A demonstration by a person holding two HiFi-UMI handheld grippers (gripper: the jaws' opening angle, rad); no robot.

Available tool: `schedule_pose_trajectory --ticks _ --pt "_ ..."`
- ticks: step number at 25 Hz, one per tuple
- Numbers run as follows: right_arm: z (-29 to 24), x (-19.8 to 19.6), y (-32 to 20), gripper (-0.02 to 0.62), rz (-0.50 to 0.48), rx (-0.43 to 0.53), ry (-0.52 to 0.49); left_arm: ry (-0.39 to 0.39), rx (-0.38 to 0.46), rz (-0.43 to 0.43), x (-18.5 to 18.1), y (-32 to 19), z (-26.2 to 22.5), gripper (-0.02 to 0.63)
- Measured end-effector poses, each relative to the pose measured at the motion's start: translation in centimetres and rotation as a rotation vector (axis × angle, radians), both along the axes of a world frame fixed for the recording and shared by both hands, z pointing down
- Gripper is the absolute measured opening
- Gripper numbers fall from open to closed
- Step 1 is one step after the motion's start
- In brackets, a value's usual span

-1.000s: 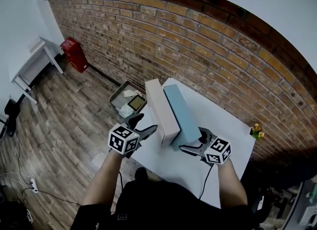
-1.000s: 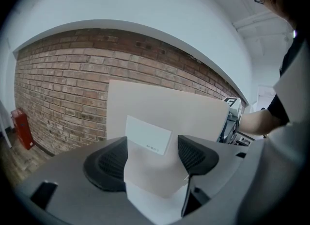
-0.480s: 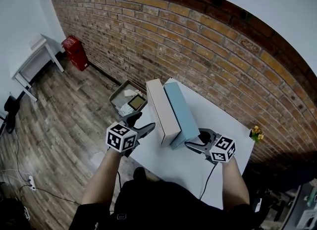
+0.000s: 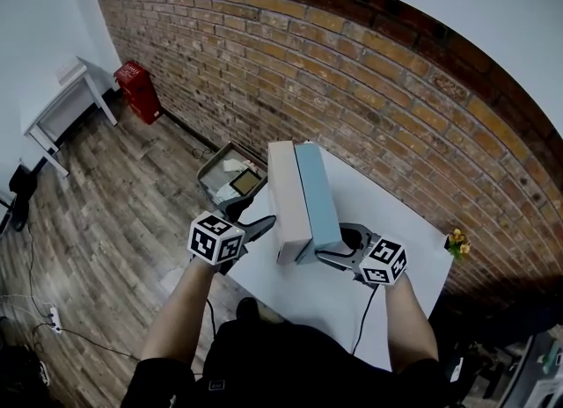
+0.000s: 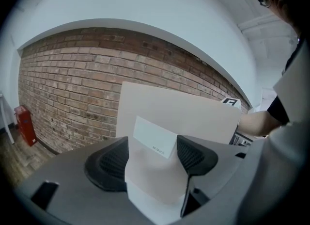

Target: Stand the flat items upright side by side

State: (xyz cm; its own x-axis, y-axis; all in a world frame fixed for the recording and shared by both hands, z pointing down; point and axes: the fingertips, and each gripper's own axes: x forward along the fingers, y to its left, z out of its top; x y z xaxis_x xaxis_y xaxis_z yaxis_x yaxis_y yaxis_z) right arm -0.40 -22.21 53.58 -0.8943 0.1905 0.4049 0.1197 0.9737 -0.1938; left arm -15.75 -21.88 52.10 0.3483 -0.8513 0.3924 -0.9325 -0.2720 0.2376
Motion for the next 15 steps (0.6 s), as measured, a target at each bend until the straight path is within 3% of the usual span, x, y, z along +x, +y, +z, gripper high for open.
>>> schedule_pose_trajectory --ticks 11,15 --pt "-0.1 -2.5 -0.1 0.311 -0.008 -0.004 -0.003 0.052 -0.001 -0.045 -2.1 0.5 0.2 0.314" --pt "-0.1 -3.1 -0.1 0.314 0.009 -0.016 -0.008 0.062 0.006 -0.043 -2.1 0.6 0.1 0.279"
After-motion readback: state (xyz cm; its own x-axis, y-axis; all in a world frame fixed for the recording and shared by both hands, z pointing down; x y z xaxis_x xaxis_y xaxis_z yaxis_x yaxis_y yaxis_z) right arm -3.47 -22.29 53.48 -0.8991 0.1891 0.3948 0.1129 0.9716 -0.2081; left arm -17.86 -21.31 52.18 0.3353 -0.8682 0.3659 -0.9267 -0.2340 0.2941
